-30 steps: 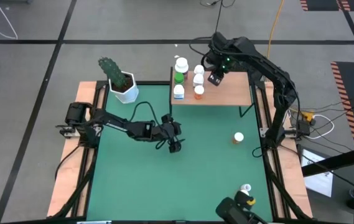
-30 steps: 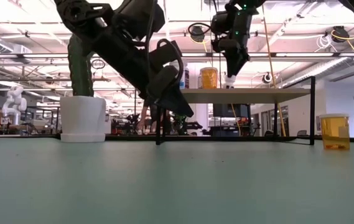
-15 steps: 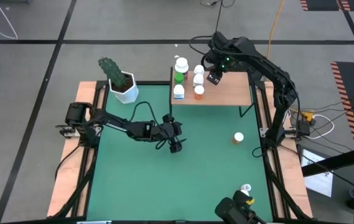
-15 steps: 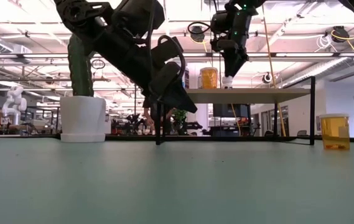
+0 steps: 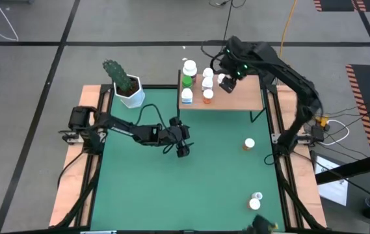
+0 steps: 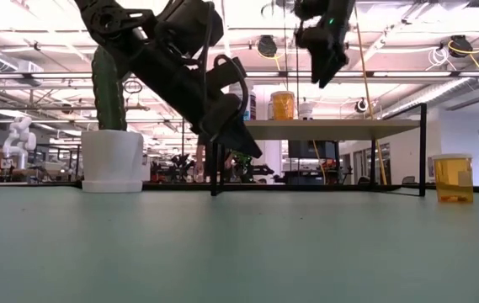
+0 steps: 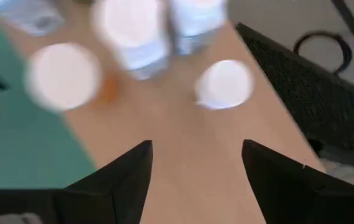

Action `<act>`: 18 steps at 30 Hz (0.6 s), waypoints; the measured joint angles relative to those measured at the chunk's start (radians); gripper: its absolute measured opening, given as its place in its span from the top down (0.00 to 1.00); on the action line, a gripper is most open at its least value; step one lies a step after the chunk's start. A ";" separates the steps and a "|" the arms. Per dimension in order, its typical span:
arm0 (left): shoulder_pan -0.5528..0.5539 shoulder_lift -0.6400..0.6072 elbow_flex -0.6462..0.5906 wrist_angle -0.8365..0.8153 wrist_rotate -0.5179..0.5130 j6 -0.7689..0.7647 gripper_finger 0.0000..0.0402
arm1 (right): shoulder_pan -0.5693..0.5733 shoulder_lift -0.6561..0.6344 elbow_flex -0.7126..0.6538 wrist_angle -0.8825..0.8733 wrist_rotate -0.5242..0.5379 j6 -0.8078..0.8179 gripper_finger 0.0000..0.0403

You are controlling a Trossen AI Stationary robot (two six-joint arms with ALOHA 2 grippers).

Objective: Pick and place medicine bottles onto shelf by color
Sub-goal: Put the top orange pill bottle on the shelf

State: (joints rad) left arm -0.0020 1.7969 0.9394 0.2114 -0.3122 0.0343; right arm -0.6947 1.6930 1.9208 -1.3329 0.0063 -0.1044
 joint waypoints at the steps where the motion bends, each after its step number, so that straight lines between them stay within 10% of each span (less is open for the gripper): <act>1: 0.005 0.000 0.000 0.000 0.000 0.004 0.07 | 0.021 -0.044 -0.044 0.030 0.000 0.008 0.41; 18: -0.081 0.000 0.000 0.188 0.105 -0.037 0.07 | 0.657 -0.700 -1.081 0.647 -0.008 0.394 0.48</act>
State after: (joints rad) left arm -0.0831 1.7969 0.9394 0.3992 -0.2073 -0.0027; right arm -0.0373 0.9930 0.8402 -0.6863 -0.0014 0.2897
